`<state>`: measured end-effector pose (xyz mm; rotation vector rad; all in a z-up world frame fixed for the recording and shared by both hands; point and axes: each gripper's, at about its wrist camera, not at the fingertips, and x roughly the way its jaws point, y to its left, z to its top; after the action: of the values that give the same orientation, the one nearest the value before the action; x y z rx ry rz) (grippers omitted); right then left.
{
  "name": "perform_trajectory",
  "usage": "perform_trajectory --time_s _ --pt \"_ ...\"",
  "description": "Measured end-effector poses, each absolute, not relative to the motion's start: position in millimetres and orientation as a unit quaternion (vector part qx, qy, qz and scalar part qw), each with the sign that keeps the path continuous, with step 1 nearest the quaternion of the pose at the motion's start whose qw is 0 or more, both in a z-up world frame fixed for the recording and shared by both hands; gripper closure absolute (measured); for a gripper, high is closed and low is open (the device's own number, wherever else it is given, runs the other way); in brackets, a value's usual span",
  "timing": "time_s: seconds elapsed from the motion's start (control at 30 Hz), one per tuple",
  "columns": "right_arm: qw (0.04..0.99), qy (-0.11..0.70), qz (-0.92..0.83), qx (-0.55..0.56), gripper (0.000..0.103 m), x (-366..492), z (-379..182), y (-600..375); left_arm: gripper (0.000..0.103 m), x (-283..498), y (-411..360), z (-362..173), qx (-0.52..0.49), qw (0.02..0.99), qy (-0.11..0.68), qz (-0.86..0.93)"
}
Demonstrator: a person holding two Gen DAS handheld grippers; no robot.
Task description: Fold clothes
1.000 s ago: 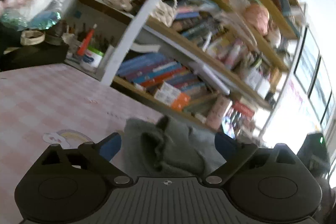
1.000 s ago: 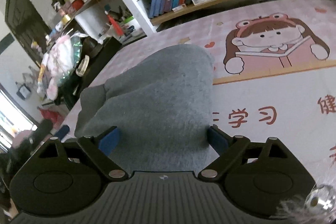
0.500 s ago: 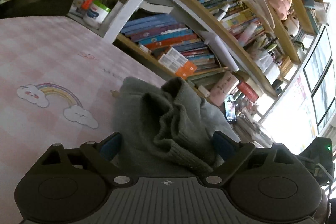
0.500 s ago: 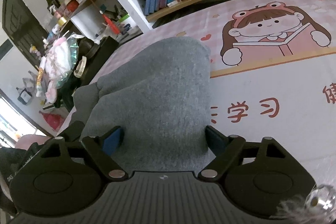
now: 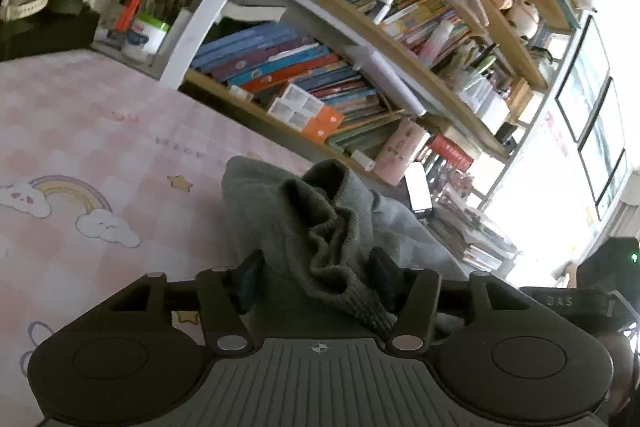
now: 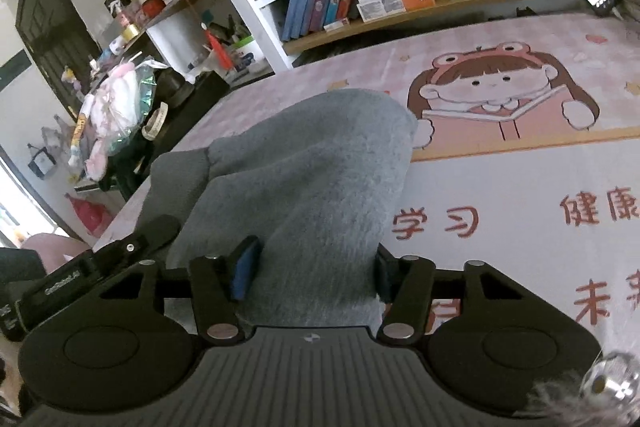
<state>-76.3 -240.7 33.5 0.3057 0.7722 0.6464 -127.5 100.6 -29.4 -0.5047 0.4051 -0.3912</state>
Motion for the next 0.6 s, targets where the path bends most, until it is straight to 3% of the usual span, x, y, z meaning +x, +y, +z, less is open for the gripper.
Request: perform_trajectory --time_s 0.13,0.23,0.47,0.6 --pt "0.856 0.384 0.304 0.163 0.026 -69.0 24.9 -242.8 0.028 -120.7 102.7 -33.0 -0.254 0.923 0.213 -0.194" --pt "0.843 0.397 0.309 0.190 0.024 -59.7 17.7 -245.1 0.024 -114.3 102.1 -35.5 -0.260 0.919 0.225 -0.194" --pt "0.836 0.398 0.327 0.187 0.027 -50.6 16.6 -242.7 0.022 -101.5 101.0 -38.7 -0.271 0.910 0.247 -0.193" --pt "0.836 0.395 0.337 0.177 0.040 -50.9 17.5 -242.5 0.023 -97.5 100.1 -40.5 -0.278 0.905 0.253 -0.198"
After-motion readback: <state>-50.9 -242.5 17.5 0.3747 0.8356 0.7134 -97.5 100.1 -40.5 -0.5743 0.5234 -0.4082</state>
